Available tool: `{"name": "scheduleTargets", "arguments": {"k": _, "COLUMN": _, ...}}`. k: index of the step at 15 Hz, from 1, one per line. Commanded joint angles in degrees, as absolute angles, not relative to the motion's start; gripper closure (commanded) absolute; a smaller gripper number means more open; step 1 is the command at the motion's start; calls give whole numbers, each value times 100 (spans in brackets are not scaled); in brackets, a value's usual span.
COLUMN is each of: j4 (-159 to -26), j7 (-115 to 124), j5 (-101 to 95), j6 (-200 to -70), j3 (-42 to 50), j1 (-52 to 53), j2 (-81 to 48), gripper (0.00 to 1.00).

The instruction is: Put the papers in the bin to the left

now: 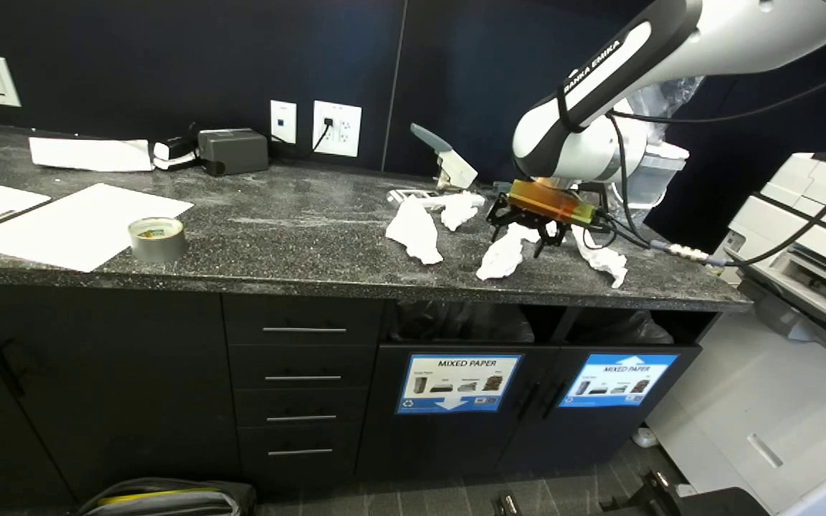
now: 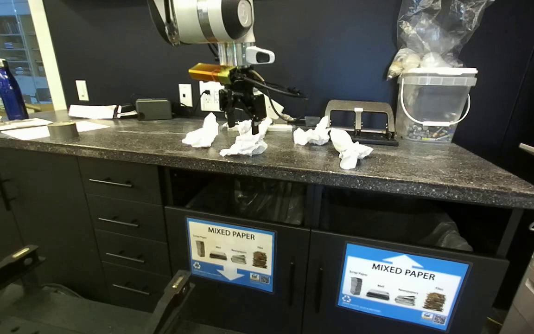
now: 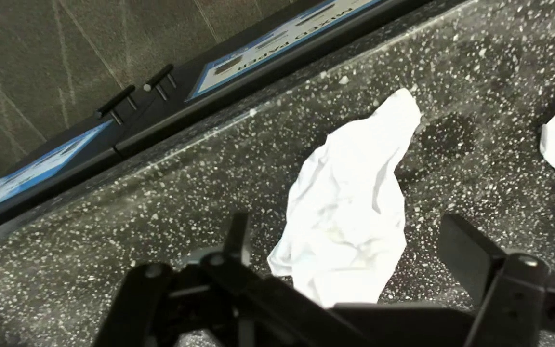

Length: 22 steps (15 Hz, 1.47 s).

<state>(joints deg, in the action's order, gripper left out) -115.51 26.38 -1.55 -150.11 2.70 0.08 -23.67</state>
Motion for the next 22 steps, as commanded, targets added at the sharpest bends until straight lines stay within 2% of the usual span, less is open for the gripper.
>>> {"name": "scheduleTargets", "arguments": {"k": 1, "j4": -10983, "j7": 2987, "j5": -11, "j6": -15027, "j3": 549, "j1": 270, "j2": -2867, "gripper": 0}}
{"name": "scheduleTargets", "arguments": {"k": 6, "j4": -10673, "j7": 3192, "j5": 98, "j6": -14981, "j3": 669, "j1": 371, "j2": -3239, "gripper": 0}}
{"name": "scheduleTargets", "arguments": {"k": 7, "j4": -10637, "j7": 3190, "j5": 135, "j6": -14994, "j3": 656, "j1": 364, "j2": -3292, "gripper": 5}}
{"name": "scheduleTargets", "arguments": {"k": 8, "j4": -10601, "j7": 3188, "j5": 143, "j6": -15021, "j3": 661, "j1": 371, "j2": -3332, "gripper": 28}}
{"name": "scheduleTargets", "arguments": {"k": 10, "j4": -10563, "j7": 3185, "j5": 156, "j6": -15055, "j3": 675, "j1": 401, "j2": -3387, "gripper": 32}}
{"name": "scheduleTargets", "arguments": {"k": 13, "j4": -10533, "j7": 3165, "j5": 136, "j6": -15046, "j3": 707, "j1": 437, "j2": -3413, "gripper": 57}}
{"name": "scheduleTargets", "arguments": {"k": 17, "j4": -10639, "j7": 3033, "j5": 31, "j6": -15042, "j3": 762, "j1": 479, "j2": -3323, "gripper": 84}}
{"name": "scheduleTargets", "arguments": {"k": 21, "j4": -10966, "j7": 2580, "j5": 13, "j6": -14999, "j3": 680, "j1": 400, "j2": -3080, "gripper": 90}}
{"name": "scheduleTargets", "arguments": {"k": 22, "j4": -11139, "j7": 2324, "j5": 40, "j6": -15033, "j3": 595, "j1": 332, "j2": -2977, "gripper": 86}}
